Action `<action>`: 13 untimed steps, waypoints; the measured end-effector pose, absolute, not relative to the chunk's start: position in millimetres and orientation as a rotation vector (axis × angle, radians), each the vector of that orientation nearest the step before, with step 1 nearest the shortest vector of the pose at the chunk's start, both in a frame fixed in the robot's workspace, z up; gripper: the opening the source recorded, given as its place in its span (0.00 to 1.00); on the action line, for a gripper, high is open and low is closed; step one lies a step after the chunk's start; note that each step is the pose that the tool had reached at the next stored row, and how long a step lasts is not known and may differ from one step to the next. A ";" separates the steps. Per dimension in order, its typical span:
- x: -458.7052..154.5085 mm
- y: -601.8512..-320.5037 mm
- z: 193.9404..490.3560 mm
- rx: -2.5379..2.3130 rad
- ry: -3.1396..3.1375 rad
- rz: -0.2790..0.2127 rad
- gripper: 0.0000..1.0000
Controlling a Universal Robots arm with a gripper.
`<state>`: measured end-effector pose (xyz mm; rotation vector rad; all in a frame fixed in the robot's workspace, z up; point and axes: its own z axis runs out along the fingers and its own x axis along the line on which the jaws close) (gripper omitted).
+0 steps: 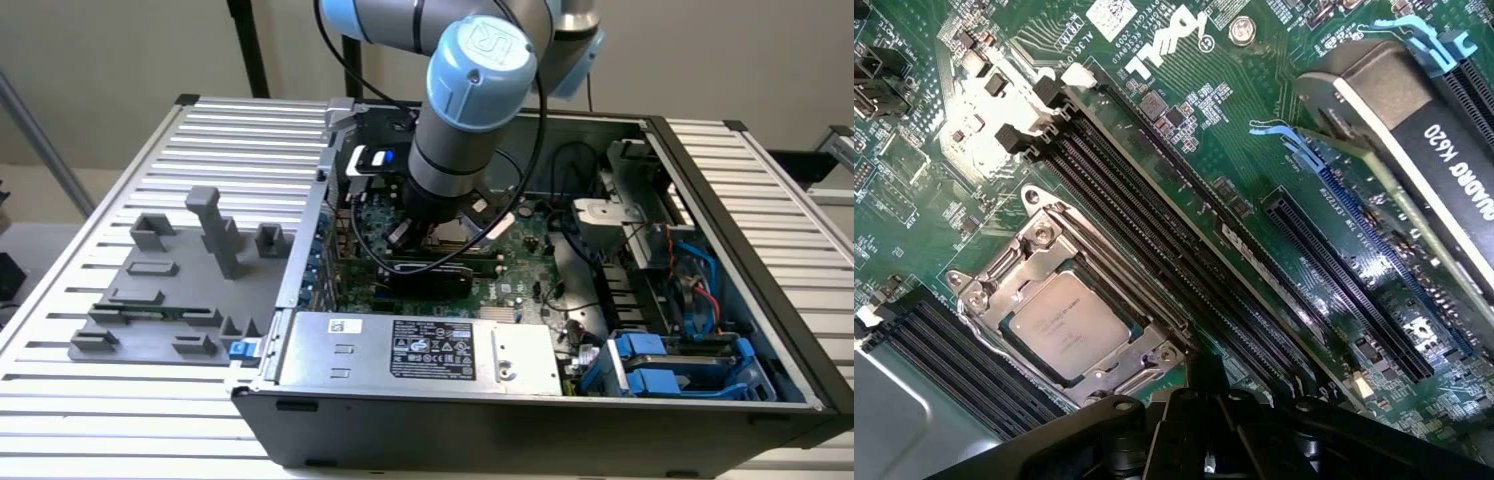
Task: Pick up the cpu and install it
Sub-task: 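Install the second cpu locking lever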
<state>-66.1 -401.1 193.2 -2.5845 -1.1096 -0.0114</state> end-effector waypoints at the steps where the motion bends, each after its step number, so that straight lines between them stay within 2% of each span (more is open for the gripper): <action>1: -66.1 -401.1 193.2 -2.585 -1.110 -0.011 0.11; 6: -66.1 -401.0 196.1 -2.593 -1.112 -0.005 0.11; 13: -66.1 -401.1 220.8 -2.596 -1.112 0.001 0.11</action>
